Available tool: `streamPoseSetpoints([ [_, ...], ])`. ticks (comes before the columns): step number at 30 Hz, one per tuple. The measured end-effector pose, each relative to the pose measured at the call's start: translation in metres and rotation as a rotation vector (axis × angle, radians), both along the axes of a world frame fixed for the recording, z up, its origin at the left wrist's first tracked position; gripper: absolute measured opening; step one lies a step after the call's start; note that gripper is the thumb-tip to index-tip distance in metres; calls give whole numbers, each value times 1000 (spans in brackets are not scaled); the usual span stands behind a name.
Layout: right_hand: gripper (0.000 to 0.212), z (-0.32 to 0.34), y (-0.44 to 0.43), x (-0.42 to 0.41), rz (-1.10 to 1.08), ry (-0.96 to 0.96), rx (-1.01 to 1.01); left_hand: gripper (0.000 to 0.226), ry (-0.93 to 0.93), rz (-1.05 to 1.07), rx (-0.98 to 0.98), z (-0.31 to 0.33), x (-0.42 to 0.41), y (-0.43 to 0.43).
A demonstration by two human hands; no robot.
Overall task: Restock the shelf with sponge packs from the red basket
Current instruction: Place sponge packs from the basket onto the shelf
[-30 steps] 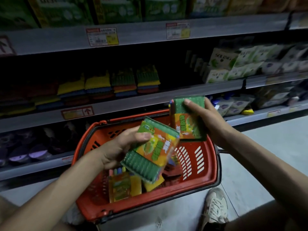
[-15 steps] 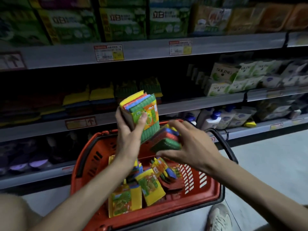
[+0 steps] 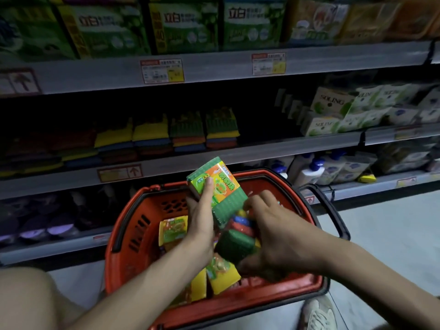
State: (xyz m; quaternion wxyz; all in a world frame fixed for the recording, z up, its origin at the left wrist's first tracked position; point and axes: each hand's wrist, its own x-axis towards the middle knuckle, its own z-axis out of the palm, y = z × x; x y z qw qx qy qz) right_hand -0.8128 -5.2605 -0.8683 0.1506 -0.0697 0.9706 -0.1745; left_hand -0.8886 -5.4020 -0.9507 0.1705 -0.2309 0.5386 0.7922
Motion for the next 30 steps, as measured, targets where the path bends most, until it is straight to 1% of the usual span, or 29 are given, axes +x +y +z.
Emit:
streamPoseSetpoints([
  [1, 93, -1, 2, -2, -38, 23, 33, 108, 26, -10, -46, -5, -2, -1],
  [2, 88, -1, 5, -5, -60, 45, 68, 118, 44, -25, -86, -11, -3, -2],
  [3, 86, -2, 7, -7, -65, 64, 88, 123, 62, -41, -118, -17, -4, -2],
  [4, 85, -3, 8, -8, -60, 78, 85, 121, 77, -43, -133, -21, -4, -3],
  [6, 84, -3, 6, -7, -47, 81, 52, 106, 89, -39, -161, -24, -4, -5],
  [7, 84, -4, 2, -5, -40, 81, 53, 102, 92, -38, -176, -23, -5, -6],
  [9, 86, -6, -6, -4, -19, 93, 83, 109, 89, -19, -160, -21, -5, -7],
  [10, 87, -7, -9, -4, -2, 102, 95, 110, 66, -18, -140, -19, -3, -6],
  [11, 89, -8, -10, -5, 15, 111, 98, 105, 52, -26, -105, -15, 0, -5],
  [13, 96, -9, -7, -9, 34, 120, 65, 81, -10, -27, 16, -8, 3, -3],
  [15, 107, -7, -2, -13, 36, 120, -27, 65, -67, -1, 118, -1, 6, -3],
  [17, 114, -5, 1, -16, 57, 139, -143, 86, -160, -52, 267, 2, 7, -4],
  [18, 113, -4, 2, -16, 80, 158, -196, 97, -216, -96, 368, 6, 9, -5],
  [19, 109, -3, 3, -16, 100, 177, -248, 104, -256, -137, 462, 4, 9, -6],
  [21, 99, 0, 7, -15, 122, 211, -337, 106, -286, -157, 580, 6, 10, -8],
  [23, 94, 4, 12, -15, 114, 244, -405, 101, -242, -99, 591, 9, 7, -11],
  [25, 91, 6, 13, -14, 51, 282, -466, 93, -205, -54, 552, 16, 5, -11],
  [27, 90, 6, 11, -13, -18, 356, -465, 81, -173, -16, 497, 29, 3, -10],
  [29, 92, 4, 7, -10, -124, 434, -488, 73, -142, 7, 484, 37, 0, -9],
  [30, 94, 2, 4, -8, -195, 454, -539, 73, -135, 14, 487, 41, -2, -9],
])
